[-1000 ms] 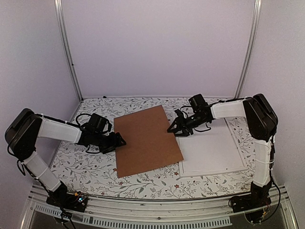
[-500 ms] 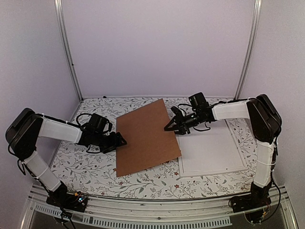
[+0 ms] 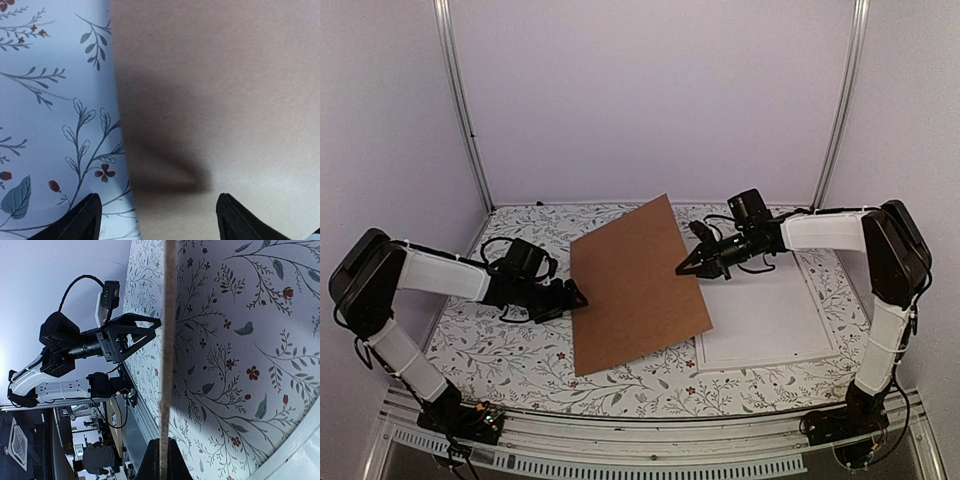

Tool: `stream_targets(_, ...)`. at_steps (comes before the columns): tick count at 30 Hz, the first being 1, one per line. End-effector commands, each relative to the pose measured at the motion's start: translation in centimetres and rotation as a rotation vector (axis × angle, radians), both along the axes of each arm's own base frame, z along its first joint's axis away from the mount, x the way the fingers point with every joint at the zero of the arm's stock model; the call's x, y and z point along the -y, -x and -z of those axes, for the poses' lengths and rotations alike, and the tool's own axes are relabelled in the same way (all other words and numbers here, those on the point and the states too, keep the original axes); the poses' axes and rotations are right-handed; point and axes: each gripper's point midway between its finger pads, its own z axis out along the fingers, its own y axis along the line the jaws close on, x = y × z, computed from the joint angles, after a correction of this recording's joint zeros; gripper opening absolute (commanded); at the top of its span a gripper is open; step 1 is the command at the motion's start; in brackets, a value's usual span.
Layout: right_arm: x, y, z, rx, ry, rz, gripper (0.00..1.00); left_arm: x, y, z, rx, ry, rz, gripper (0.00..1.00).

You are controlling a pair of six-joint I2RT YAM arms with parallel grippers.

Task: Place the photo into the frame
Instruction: Pick up the backboard from the center of the board, then move the frame body to the center of the board.

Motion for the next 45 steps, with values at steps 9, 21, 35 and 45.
stream_targets(9, 13.5, -0.6, -12.4, 0.268, -0.157, 0.227, 0.0, 3.3, 2.0, -3.8, 0.082, -0.081, 0.097, 0.93)
stream_targets(21, 23.2, -2.7, -16.3, 0.37, -0.18, 0.425, 0.0, 17.7, 4.0, -3.9, 0.116, -0.235, 0.3, 0.93)
stream_targets(35, 23.0, -1.4, -14.8, 0.363, -0.181, 0.4, 0.0, 26.4, 4.4, 0.6, 0.156, -0.448, 0.405, 0.85)
stream_targets(45, 23.1, -1.2, -14.9, 0.377, -0.177, 0.401, 0.0, 24.6, 4.7, 2.6, 0.145, -0.518, 0.396, 0.67)
